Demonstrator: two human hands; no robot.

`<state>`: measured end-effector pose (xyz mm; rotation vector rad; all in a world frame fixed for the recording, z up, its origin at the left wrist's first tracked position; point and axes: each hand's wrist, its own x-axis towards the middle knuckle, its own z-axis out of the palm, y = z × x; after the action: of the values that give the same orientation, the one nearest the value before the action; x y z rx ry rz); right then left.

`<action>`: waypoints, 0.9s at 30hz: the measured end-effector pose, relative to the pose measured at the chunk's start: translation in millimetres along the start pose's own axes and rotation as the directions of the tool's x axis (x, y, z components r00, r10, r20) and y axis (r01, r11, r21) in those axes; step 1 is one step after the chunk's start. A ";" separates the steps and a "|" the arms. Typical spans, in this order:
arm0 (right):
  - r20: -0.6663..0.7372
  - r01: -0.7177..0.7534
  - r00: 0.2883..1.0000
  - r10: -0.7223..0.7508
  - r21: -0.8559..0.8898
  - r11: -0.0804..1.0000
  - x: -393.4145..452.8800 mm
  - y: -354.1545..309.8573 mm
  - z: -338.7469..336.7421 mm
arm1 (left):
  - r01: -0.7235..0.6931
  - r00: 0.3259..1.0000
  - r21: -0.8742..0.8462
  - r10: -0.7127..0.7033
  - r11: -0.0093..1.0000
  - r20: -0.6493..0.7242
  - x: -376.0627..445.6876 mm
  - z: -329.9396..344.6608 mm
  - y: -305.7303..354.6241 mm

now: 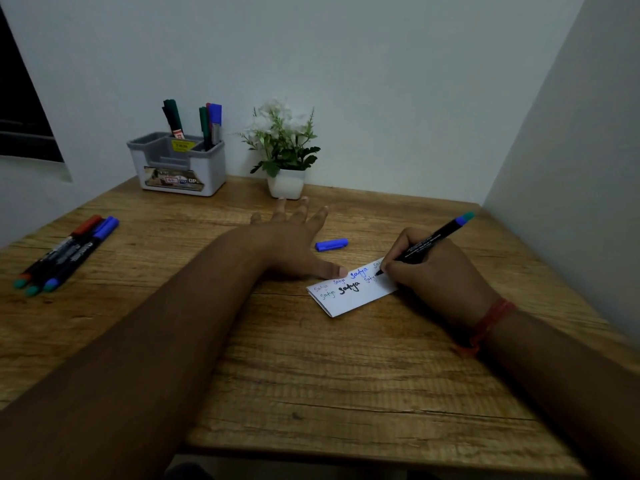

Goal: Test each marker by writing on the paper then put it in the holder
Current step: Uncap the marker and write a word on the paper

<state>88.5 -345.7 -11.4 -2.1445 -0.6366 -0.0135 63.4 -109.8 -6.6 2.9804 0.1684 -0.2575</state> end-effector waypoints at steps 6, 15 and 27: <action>-0.011 0.008 1.000 -0.009 -0.016 1.000 1.1 0.4 0.1 | 0.003 1.000 0.007 -0.003 1.000 0.005 0.2 0.0 0.3; -0.154 0.011 0.988 0.024 0.221 0.975 4.2 5.5 -4.1 | -0.006 1.000 -0.007 0.006 1.000 0.008 0.9 1.0 -1.6; -0.185 0.164 0.975 -0.126 0.205 0.965 54.0 -12.1 -22.3 | -0.091 0.942 -0.129 0.043 0.987 -0.333 9.1 3.6 1.0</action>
<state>134.9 -333.1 24.1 -1.8572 -0.6618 -0.1968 71.9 -110.4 -11.6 2.8556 0.1146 0.2550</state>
